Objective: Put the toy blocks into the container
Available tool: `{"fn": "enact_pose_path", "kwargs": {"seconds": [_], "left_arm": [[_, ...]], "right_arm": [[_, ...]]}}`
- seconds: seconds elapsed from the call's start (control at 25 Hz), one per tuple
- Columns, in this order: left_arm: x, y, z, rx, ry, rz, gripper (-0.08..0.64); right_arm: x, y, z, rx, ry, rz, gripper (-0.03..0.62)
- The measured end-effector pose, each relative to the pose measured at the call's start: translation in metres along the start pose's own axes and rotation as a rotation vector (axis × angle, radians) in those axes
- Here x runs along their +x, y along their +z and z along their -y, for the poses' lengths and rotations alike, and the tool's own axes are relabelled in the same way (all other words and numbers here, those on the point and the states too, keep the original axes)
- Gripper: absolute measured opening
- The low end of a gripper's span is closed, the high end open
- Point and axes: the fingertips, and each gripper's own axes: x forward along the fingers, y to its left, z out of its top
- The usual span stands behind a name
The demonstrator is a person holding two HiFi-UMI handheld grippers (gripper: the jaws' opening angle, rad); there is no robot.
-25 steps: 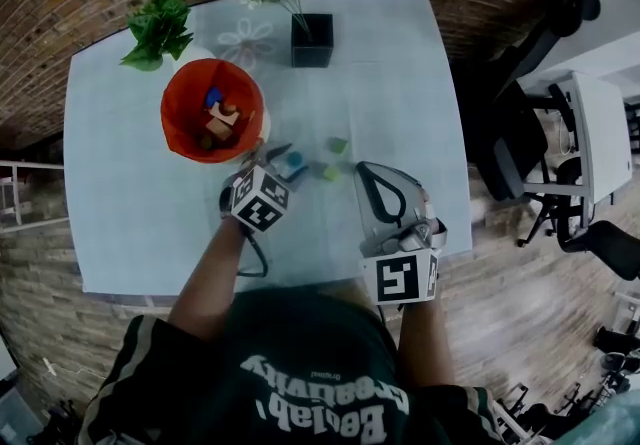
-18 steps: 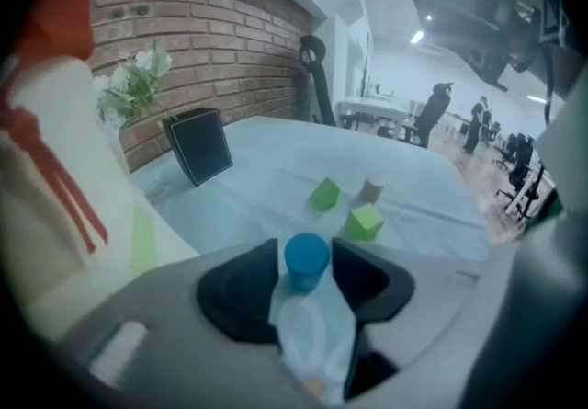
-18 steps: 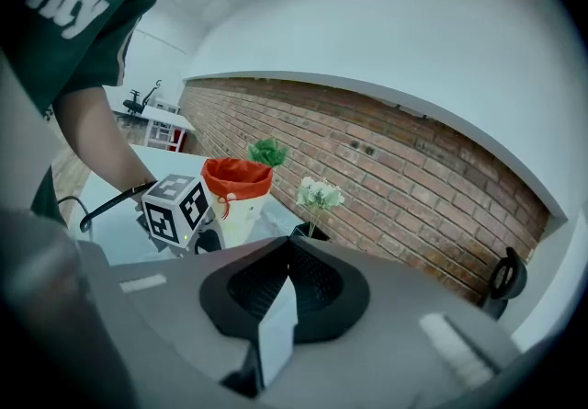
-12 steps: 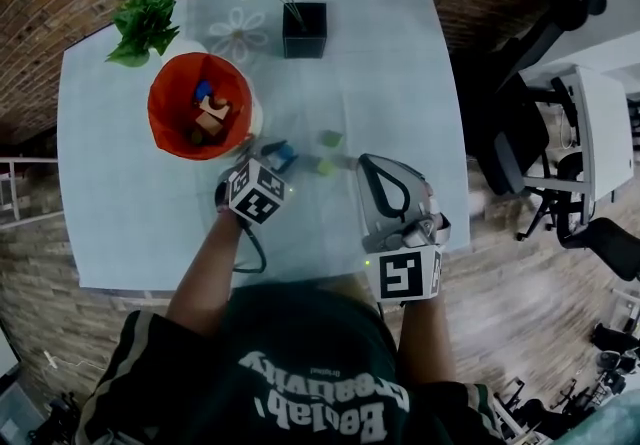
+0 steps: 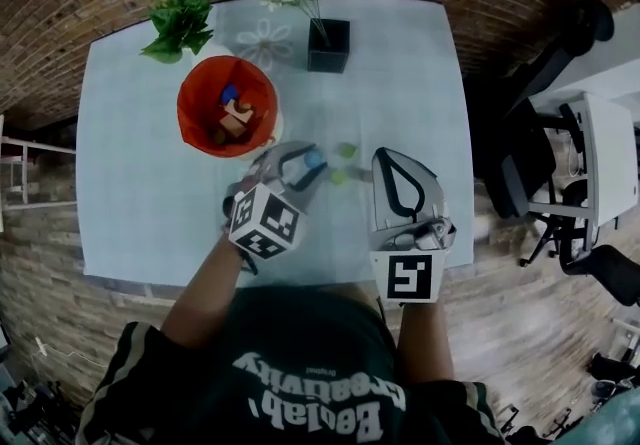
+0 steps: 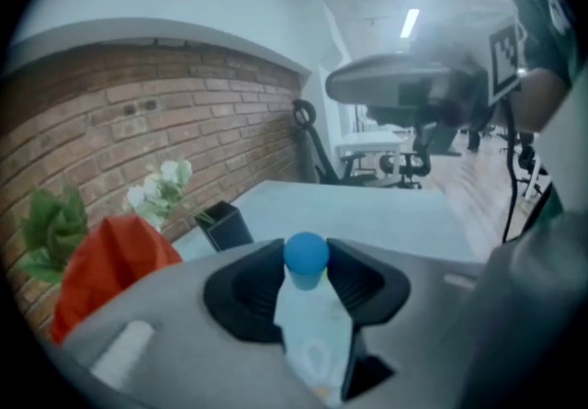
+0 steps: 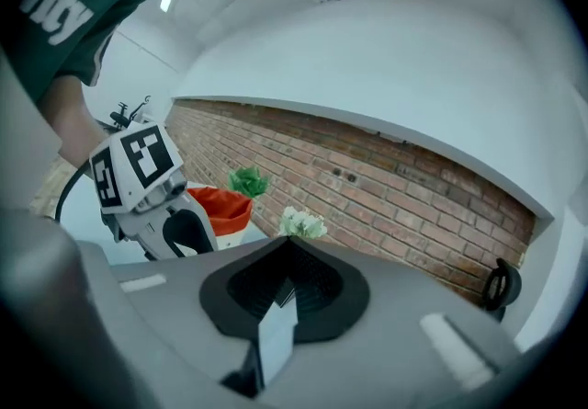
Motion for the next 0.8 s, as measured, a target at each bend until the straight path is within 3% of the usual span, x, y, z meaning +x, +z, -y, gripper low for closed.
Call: {"fn": "enact_pose_path", "kwargs": {"seconds": [0.2,0.48,0.8], "left_arm": [[-0.051,0.046,-0.013,0.065,0.069,0.101,0.141],[-0.121,0.103,-0.036,0.111,0.217,0.267,0.141],[-0.132,0.100,-0.050,0.092,0.270,0.288,0.141]], "right_arm": [[-0.001,0.036,0.005,0.071,-0.017,0.136,0.008],[0.001,0.068,-0.002,0.042,0.009,0.183,0.007],[0.008,0.073,-0.012,0.009,0.048,0.166,0.008]]}}
